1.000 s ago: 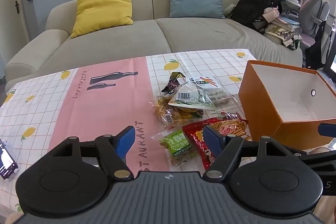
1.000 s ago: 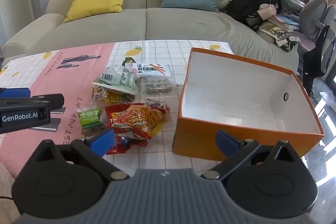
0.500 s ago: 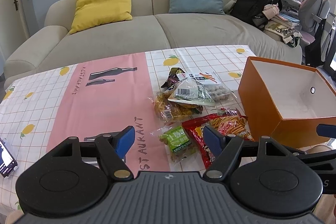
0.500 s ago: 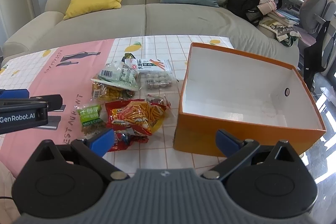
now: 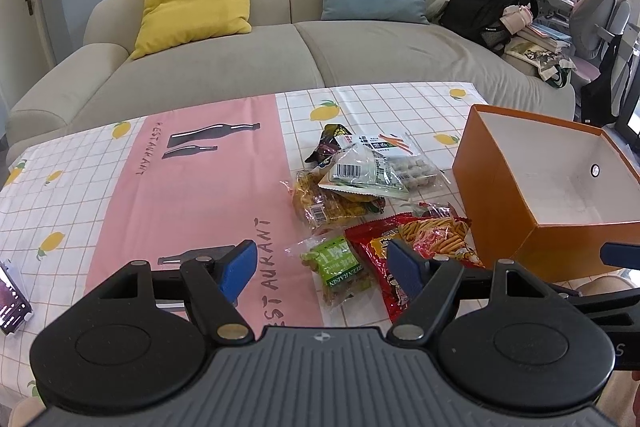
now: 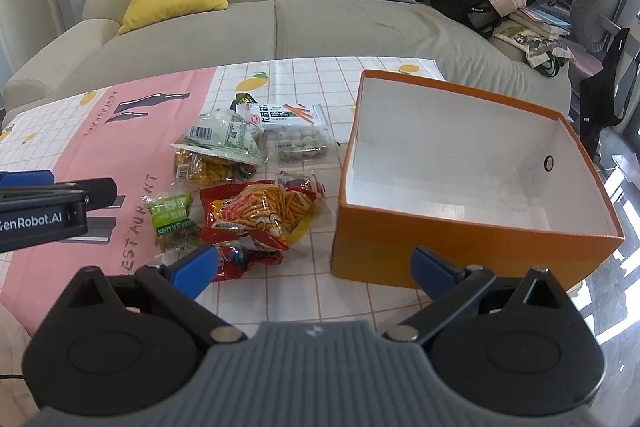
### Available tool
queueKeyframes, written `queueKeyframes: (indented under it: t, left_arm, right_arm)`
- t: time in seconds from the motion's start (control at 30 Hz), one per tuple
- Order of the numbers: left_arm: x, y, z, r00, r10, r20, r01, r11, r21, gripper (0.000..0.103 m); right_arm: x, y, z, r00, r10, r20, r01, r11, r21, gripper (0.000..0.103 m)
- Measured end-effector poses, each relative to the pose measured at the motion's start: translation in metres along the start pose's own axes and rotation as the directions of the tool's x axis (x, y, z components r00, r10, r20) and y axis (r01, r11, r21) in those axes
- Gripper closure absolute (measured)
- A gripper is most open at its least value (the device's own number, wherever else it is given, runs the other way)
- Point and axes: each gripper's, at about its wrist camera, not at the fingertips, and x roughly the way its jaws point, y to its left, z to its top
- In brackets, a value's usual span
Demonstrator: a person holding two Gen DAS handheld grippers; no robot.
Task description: Organize snacks
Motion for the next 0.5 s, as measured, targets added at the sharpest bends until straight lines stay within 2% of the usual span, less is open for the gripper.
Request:
queueKeyframes:
  t: [0.5]
  left_arm:
    - [0.0015,-0.0009,-0.0004,1.000,-0.009,-0.015,0.009,1.000,0.000,0.016]
  right_arm:
    - [0.0026,-0.0009,0.0000,1.000,-0.008,-0.019,0.008,1.000,0.006,0.003]
